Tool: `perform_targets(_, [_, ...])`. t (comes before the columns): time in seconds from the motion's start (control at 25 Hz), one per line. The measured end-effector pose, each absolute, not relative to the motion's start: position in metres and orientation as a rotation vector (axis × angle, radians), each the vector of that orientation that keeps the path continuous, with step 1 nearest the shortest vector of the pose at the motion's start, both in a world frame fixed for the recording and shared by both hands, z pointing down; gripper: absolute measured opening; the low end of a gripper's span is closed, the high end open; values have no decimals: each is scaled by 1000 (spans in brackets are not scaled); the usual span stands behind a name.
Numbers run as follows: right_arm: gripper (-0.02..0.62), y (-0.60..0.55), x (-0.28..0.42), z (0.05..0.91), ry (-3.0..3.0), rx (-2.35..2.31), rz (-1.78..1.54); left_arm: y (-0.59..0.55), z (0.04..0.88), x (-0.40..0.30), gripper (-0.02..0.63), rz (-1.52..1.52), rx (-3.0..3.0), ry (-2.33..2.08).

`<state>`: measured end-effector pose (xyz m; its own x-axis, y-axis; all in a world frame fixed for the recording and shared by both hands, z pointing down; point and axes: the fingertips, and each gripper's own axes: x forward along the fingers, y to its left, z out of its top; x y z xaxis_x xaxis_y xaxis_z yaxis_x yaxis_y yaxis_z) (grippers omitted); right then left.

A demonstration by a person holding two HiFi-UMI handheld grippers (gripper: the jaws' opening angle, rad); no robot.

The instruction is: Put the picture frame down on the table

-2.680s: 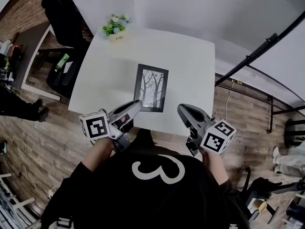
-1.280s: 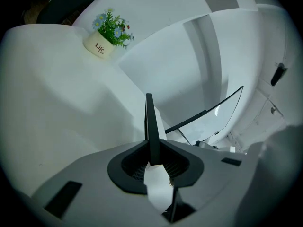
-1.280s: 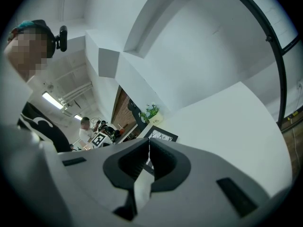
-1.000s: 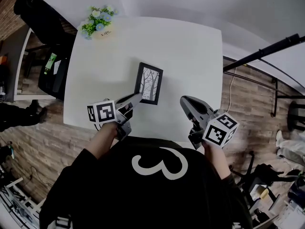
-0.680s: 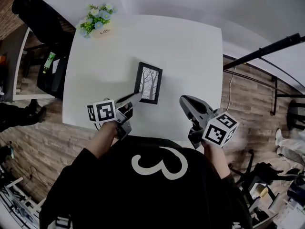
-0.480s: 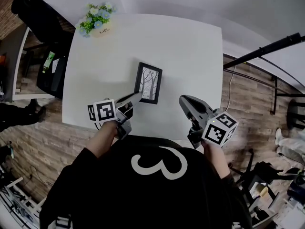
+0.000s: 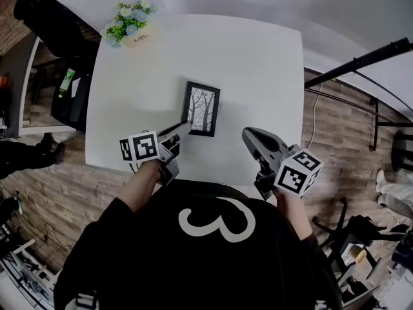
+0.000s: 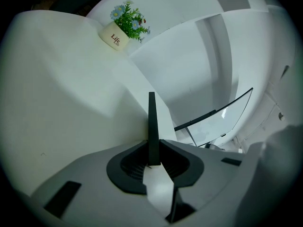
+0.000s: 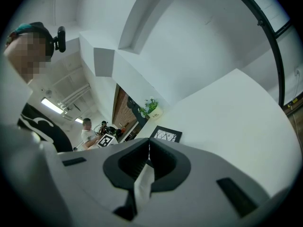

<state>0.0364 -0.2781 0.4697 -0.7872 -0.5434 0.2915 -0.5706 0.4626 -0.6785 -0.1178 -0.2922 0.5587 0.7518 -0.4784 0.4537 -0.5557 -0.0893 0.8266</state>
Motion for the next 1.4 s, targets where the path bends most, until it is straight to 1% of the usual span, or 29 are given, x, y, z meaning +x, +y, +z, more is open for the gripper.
perform_targets(0.44, [23, -271, 39, 473, -2671, 1022, 1298, -290, 575, -129, 91, 183, 1723, -921])
perform_targets(0.72, [23, -263, 41, 485, -2645, 1024, 1345, -290, 582, -130, 149, 277, 1726, -979])
perform_targets(0.92, [23, -260, 42, 490, -2638, 1026, 1374, -289, 586, -131, 170, 344, 1744, -999])
perform_targets(1.04, [23, -259, 44, 493, -2633, 1033, 1386, -288, 589, -134, 201, 390, 1748, -1022])
perform_targets(1.4, [23, -255, 42, 492, -2635, 1019, 1376, -287, 589, -140, 212, 454, 1784, -1074])
